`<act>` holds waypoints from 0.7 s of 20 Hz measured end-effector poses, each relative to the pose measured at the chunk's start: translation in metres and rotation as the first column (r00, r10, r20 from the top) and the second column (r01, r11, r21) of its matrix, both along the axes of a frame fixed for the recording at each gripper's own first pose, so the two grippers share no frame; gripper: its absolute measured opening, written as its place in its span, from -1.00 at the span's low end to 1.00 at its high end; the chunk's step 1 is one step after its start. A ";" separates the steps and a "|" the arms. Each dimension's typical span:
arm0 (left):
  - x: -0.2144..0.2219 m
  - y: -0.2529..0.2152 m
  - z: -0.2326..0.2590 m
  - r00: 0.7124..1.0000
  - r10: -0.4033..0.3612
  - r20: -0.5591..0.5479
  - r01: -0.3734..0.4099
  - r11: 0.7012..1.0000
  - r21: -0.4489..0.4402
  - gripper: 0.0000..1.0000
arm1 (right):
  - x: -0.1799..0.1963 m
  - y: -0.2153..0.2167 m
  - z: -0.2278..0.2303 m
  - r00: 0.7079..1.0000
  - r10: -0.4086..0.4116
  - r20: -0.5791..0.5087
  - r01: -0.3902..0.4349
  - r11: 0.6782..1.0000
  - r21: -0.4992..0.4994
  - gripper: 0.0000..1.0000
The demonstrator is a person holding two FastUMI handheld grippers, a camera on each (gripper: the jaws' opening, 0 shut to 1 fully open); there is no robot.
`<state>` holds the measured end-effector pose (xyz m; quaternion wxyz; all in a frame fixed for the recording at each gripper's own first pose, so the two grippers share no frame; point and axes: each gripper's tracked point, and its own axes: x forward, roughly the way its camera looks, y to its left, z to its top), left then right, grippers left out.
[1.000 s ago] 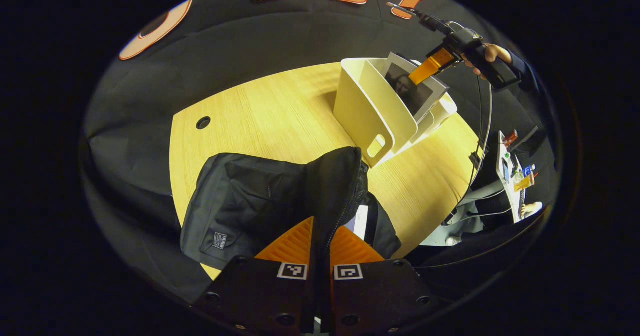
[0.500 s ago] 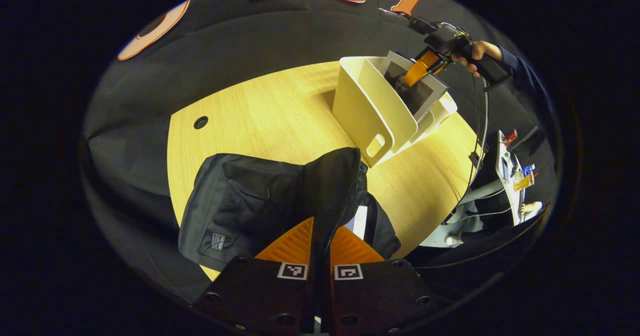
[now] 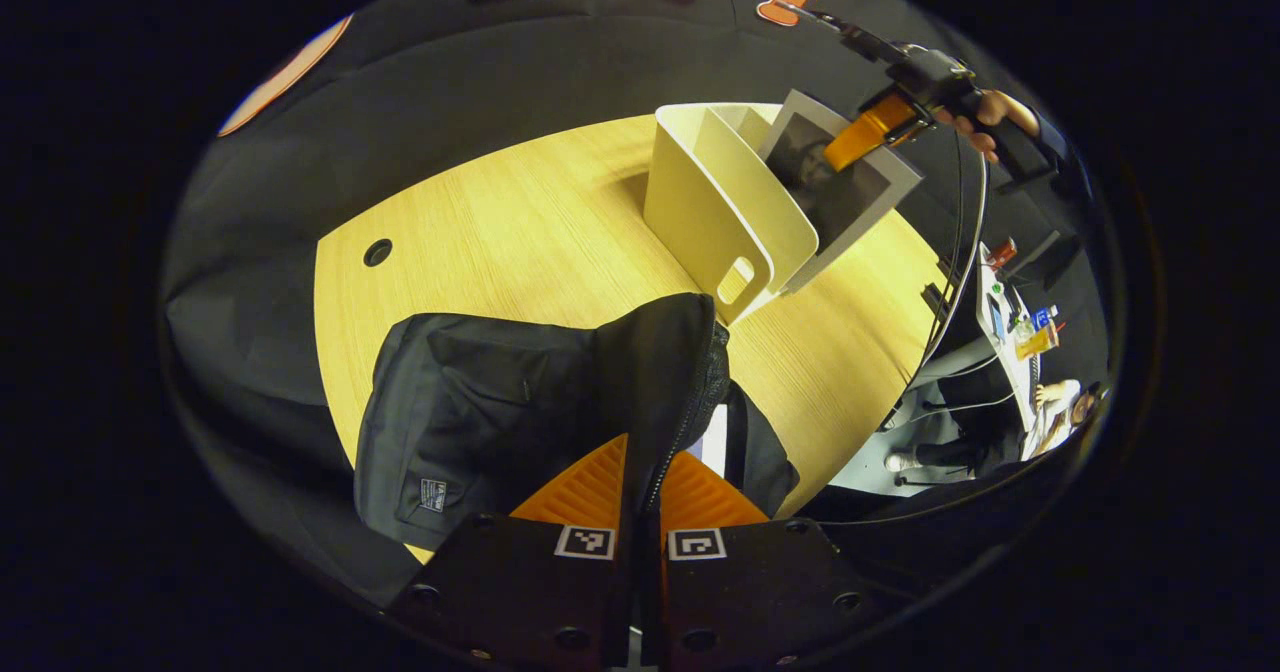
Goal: Open the schoolbag, grab two books from the bookshelf and put them into the schoolbag.
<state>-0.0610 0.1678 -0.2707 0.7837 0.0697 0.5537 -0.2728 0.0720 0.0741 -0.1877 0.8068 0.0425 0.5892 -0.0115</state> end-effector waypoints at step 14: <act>0.007 -0.003 0.001 0.995 -0.105 0.004 0.105 0.994 -0.017 -0.89 | -0.114 0.015 0.028 0.985 -0.146 0.097 0.138 0.987 0.084 -0.31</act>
